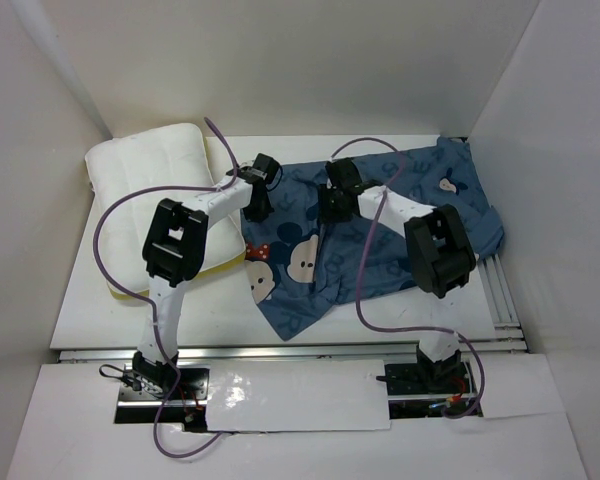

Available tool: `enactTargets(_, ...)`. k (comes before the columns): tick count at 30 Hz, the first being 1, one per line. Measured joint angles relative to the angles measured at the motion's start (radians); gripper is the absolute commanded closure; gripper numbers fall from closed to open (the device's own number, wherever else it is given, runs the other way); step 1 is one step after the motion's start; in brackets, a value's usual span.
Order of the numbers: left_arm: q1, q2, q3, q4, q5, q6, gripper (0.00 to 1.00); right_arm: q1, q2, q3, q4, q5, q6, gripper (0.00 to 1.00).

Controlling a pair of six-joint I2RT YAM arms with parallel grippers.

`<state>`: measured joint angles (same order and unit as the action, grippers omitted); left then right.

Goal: Put the pillow into the pillowcase

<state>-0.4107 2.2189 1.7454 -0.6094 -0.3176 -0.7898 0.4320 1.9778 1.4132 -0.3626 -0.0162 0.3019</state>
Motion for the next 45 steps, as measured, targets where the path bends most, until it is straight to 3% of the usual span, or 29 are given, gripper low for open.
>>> enactTargets(6,0.000,0.000,0.000,0.002,0.000,0.002,1.00,0.019,0.050,0.027,-0.003,0.044,0.017,0.61)
enactTargets(10,0.000,0.000,-0.001,0.003,0.000,0.004,1.00,0.019,0.082,0.031,-0.005,0.054,0.025,0.61)
enactTargets(13,0.000,0.000,-0.001,0.005,0.001,0.006,1.00,0.019,0.096,0.053,-0.006,0.053,0.030,0.84)
enactTargets(14,0.000,0.000,-0.001,0.005,0.001,0.010,1.00,0.019,0.100,0.061,-0.005,0.054,0.031,0.86)
enactTargets(16,0.000,0.000,-0.002,0.011,0.001,0.025,1.00,0.019,0.107,0.071,-0.005,0.055,0.036,1.00)
enactTargets(24,0.023,0.042,0.063,0.042,0.008,0.083,1.00,0.008,0.096,0.127,-0.055,0.127,0.041,1.00)
enactTargets(35,0.070,0.168,0.251,0.112,0.012,0.139,1.00,0.024,-0.227,0.124,-0.140,0.177,0.025,1.00)
enactTargets(41,0.079,0.168,0.265,0.126,0.043,0.165,1.00,0.027,-0.261,0.124,-0.152,0.162,0.014,1.00)
enactTargets(42,0.081,0.168,0.264,0.128,0.052,0.173,0.96,0.027,-0.261,0.124,-0.159,0.157,0.013,1.00)
enactTargets(44,0.086,0.157,0.240,0.151,0.068,0.201,0.73,0.027,-0.261,0.124,-0.166,0.149,0.011,1.00)
enactTargets(45,0.087,0.139,0.217,0.155,0.074,0.216,0.48,0.027,-0.261,0.124,-0.168,0.143,0.010,1.00)
